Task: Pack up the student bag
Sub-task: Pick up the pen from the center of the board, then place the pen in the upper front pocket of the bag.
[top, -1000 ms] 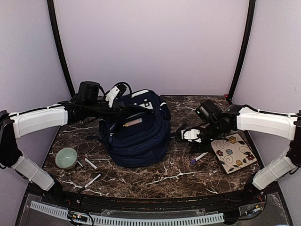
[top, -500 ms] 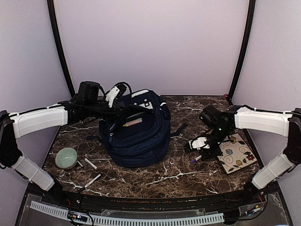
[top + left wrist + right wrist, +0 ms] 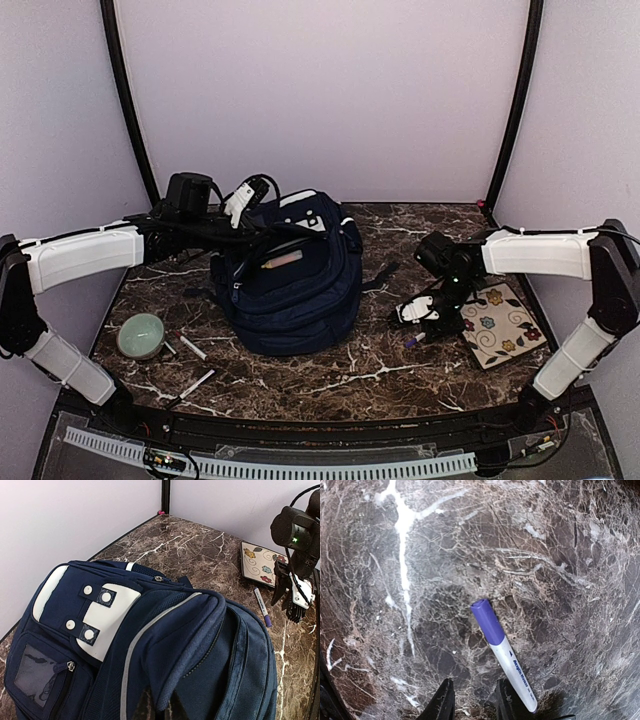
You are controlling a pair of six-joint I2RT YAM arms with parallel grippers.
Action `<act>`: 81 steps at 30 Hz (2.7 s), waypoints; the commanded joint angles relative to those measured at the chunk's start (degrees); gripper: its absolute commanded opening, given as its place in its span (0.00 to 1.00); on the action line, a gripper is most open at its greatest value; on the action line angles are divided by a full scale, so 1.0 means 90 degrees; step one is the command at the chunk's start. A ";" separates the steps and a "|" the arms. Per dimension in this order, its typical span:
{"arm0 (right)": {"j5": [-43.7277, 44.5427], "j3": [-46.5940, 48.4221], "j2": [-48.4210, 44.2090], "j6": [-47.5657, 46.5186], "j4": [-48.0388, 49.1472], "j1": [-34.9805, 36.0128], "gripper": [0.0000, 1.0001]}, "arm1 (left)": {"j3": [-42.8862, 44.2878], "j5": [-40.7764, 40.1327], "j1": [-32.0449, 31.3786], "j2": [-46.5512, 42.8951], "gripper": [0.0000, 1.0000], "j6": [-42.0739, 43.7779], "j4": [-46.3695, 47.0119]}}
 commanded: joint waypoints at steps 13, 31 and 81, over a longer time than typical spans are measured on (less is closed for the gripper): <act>0.0759 -0.0194 0.0494 -0.0011 0.0827 -0.0040 0.27 | 0.0176 0.0138 0.0065 -0.0251 0.03 -0.0003 0.0585; 0.0729 0.0294 0.0979 0.0117 0.0692 0.0287 0.08 | 0.0175 0.0189 0.0063 -0.0246 0.04 -0.0010 0.0585; 0.2095 0.3772 0.2129 0.0904 0.3176 0.2499 0.29 | 0.0291 0.0720 0.0065 -0.0107 0.05 -0.0364 0.0624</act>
